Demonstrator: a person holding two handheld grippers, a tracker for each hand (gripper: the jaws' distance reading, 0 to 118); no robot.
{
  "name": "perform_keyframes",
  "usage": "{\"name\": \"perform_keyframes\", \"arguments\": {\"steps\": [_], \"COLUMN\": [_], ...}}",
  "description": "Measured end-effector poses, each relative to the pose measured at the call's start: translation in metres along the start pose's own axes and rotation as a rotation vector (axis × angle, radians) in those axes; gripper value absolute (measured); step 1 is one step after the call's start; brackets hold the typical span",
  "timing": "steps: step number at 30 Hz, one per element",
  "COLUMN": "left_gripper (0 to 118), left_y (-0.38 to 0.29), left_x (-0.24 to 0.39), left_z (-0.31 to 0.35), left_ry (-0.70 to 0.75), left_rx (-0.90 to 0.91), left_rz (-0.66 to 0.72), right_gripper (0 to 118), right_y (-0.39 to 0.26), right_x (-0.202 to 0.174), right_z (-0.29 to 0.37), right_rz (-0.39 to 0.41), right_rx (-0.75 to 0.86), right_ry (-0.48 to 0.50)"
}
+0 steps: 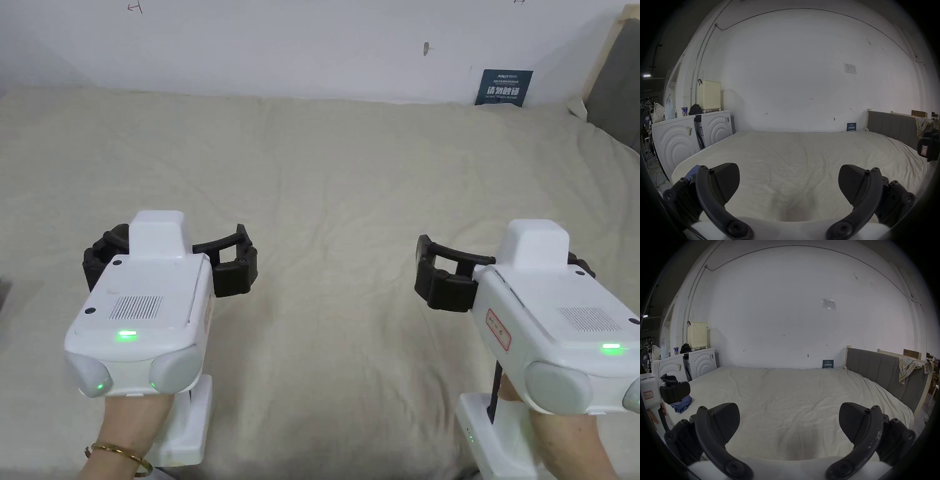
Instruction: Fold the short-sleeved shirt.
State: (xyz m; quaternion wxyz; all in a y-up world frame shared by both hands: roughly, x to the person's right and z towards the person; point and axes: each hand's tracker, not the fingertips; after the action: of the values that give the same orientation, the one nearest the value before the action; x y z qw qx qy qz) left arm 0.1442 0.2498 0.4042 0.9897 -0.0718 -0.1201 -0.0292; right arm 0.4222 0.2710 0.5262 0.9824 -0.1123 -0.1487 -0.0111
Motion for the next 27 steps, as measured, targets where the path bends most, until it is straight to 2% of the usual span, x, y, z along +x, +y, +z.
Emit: {"name": "perform_keyframes", "arguments": {"steps": [27], "left_gripper": [118], "left_y": [0.0022], "left_x": [0.0029], "left_z": [0.0023], "left_ry": [-0.003], "left_rx": [0.001], "left_rz": [0.002], "right_gripper": [118], "right_y": [0.0033], "right_x": [0.0019], "right_z": [0.0027], "right_rz": [-0.02], "right_rx": [-0.013], "right_ry": [-0.009]}}
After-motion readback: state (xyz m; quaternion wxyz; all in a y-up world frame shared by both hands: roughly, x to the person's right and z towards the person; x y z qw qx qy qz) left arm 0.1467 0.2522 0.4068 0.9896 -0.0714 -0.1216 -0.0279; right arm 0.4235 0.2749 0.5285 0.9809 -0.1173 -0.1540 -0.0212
